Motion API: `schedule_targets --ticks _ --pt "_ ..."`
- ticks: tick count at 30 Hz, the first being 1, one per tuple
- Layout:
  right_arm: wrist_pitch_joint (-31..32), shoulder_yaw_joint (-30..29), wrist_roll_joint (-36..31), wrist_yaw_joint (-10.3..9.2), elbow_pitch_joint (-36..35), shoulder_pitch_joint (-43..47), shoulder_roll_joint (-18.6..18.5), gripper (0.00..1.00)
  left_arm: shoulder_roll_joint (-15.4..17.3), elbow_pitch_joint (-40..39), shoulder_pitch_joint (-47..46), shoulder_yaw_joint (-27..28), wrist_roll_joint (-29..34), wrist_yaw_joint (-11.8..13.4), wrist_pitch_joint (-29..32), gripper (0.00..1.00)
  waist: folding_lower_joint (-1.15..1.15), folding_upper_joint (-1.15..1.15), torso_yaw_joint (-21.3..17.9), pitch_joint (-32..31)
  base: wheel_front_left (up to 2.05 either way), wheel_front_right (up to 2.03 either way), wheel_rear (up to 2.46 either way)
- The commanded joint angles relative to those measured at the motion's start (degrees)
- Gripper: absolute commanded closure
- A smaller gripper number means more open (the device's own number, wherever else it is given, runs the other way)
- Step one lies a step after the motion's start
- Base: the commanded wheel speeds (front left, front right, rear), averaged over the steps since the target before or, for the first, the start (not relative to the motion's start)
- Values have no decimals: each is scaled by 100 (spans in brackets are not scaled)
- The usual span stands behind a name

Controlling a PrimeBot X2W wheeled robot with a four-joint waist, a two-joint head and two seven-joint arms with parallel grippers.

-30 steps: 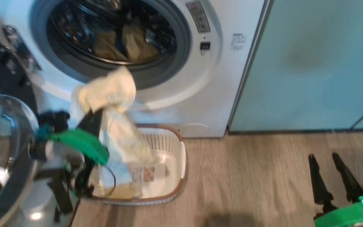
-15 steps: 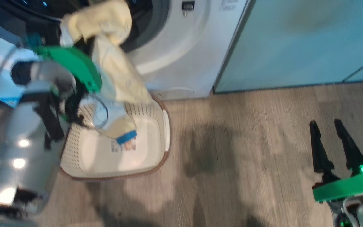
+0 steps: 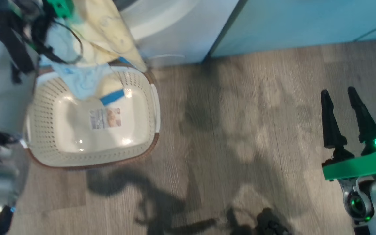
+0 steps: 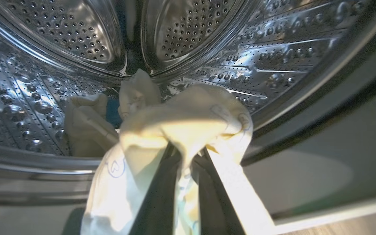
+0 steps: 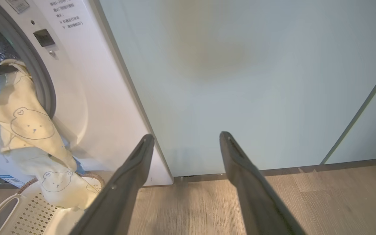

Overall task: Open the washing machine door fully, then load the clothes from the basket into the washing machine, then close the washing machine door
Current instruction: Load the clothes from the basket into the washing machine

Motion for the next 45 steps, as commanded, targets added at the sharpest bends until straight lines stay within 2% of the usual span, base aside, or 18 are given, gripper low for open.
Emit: schedule_targets --ticks 1,9,17,22,26,29,38,45 --pt "-38 104 61 24 -183 -97 -33 0 322 -60 -477 106 63 14 -71 100 -1 0 -122 286 0 0 0" --pt "-38 181 90 24 -189 -345 17 0 362 494 -1397 173 98 139 -491 100 -1 0 -245 723 0 0 0" --pt "-38 329 117 24 -161 -572 10 0 244 1251 -2108 112 205 300 -1193 100 -1 0 -381 1021 0 0 0" --pt "-38 312 117 24 -191 -620 -18 0 183 1686 -2495 44 246 323 -1408 100 -1 0 -457 1151 0 0 0" --pt "-38 307 120 24 -203 -642 -7 0 243 1942 -2800 -59 327 286 -1496 100 -1 0 -512 1256 0 0 0" --pt "-38 335 125 24 -191 -651 13 0 309 2083 -2951 -72 347 356 -1663 100 -1 0 -551 1303 0 0 0" --pt "-38 438 138 24 -179 -774 33 0 435 2107 -3334 -6 303 452 -2137 100 -1 0 -610 1485 0 0 0" --pt "-38 459 155 24 -176 -874 32 0 483 1487 -3463 144 324 576 -2201 100 -1 0 -670 1611 0 0 0"
